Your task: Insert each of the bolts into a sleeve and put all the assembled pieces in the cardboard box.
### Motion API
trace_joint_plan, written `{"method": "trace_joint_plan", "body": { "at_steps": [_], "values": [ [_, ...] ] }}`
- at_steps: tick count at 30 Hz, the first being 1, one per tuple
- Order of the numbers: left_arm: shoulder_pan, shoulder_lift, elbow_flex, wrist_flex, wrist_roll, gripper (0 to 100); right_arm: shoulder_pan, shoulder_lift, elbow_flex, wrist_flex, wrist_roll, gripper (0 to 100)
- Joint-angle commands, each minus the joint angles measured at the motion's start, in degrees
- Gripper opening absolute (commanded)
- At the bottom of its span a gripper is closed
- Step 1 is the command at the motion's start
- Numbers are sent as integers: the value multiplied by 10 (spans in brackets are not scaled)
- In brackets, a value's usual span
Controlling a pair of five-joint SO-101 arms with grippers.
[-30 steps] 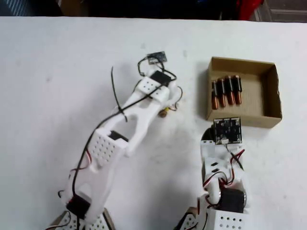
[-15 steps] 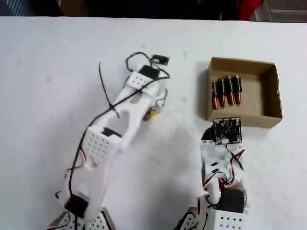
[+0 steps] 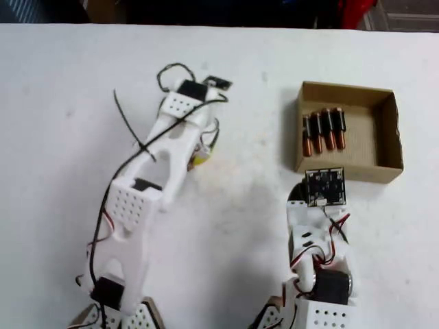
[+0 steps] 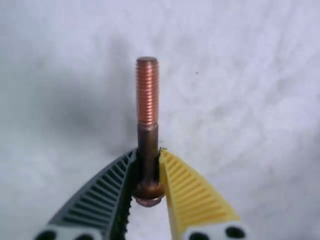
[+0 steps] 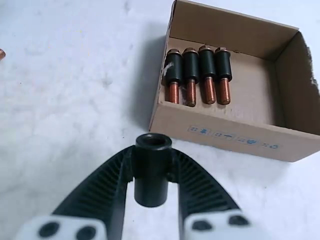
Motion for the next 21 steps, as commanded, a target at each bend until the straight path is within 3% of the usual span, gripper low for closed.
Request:
{"method": "trace_joint_plan", "body": {
  "at_steps": [1, 13, 21],
  "values": [
    [-3, -82, -12, 18, -27, 20, 6, -6, -4, -14, 4, 17],
    [-7, -281, 184, -7, -64, 20, 3, -6, -3, -14, 4, 17],
    [-15, -408, 396, -110, -103, 20, 3, -6, 2, -15, 5, 17]
  ]
}}
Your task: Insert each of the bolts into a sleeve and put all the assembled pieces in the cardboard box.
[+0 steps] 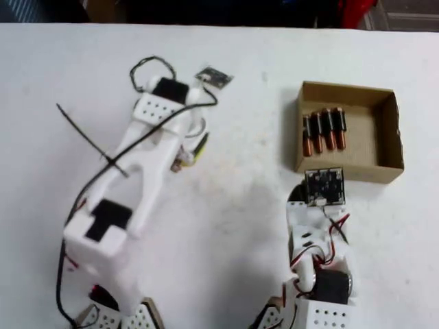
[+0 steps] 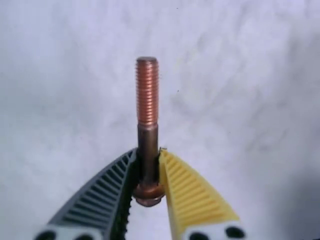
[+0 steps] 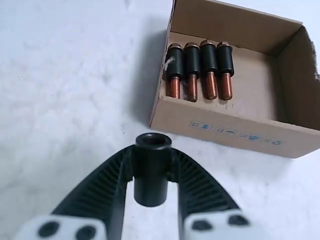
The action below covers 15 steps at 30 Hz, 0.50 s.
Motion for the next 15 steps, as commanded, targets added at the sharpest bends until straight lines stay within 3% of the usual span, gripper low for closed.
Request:
{"method": "trace_joint_plan", "body": {
  "at_steps": [1, 9, 15],
  "values": [
    [-8, -90, 81, -60, -33, 20, 3, -6, -7, -15, 5, 17],
    [-80, -121, 244, -190, -62, 20, 3, -6, -7, -15, 5, 17],
    [-116, -122, 304, -236, -133, 20, 2, -6, -7, -15, 5, 17]
  ]
}}
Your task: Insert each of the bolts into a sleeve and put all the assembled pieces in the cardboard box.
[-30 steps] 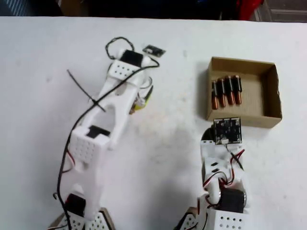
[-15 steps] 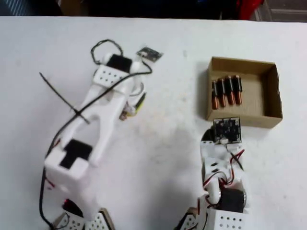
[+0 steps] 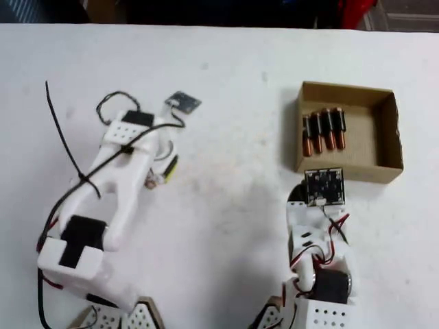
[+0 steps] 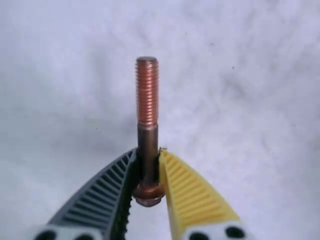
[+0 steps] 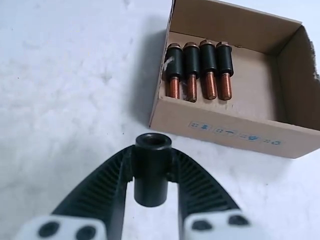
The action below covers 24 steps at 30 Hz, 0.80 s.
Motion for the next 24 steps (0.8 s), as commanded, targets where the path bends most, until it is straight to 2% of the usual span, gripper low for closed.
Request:
{"method": "trace_joint_plan", "body": {
  "at_steps": [1, 6, 19, 24],
  "values": [
    [-20, -38, 17, -40, -51, 20, 3, -6, -7, -15, 5, 17],
    [-30, -36, 50, -91, -150, 20, 3, -6, -7, -15, 5, 17],
    [-51, -35, 55, -98, -160, 20, 3, -6, -7, -15, 5, 17],
    [-51, -35, 55, -100, -246, 20, 3, -6, -7, -15, 5, 17]
  ]
}}
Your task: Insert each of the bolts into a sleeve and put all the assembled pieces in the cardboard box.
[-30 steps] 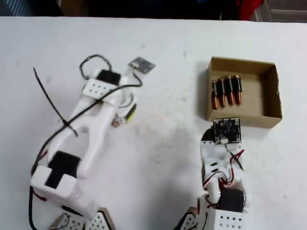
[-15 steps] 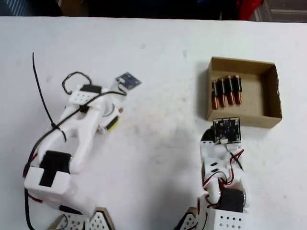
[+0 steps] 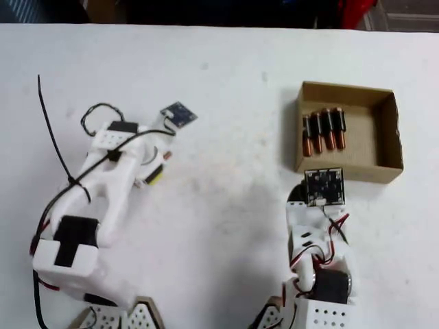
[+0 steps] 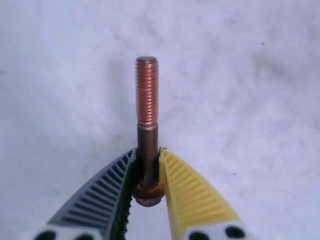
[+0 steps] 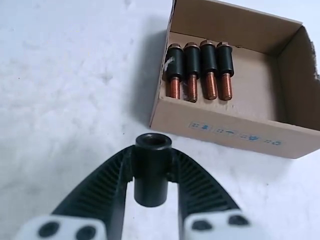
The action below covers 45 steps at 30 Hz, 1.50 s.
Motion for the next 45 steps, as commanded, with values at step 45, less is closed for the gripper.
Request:
{"method": "trace_joint_plan", "body": {
  "at_steps": [45],
  "values": [
    [-25, 66, -33, -58, -369, 80, 3, -6, -6, -14, 5, 17]
  ]
}}
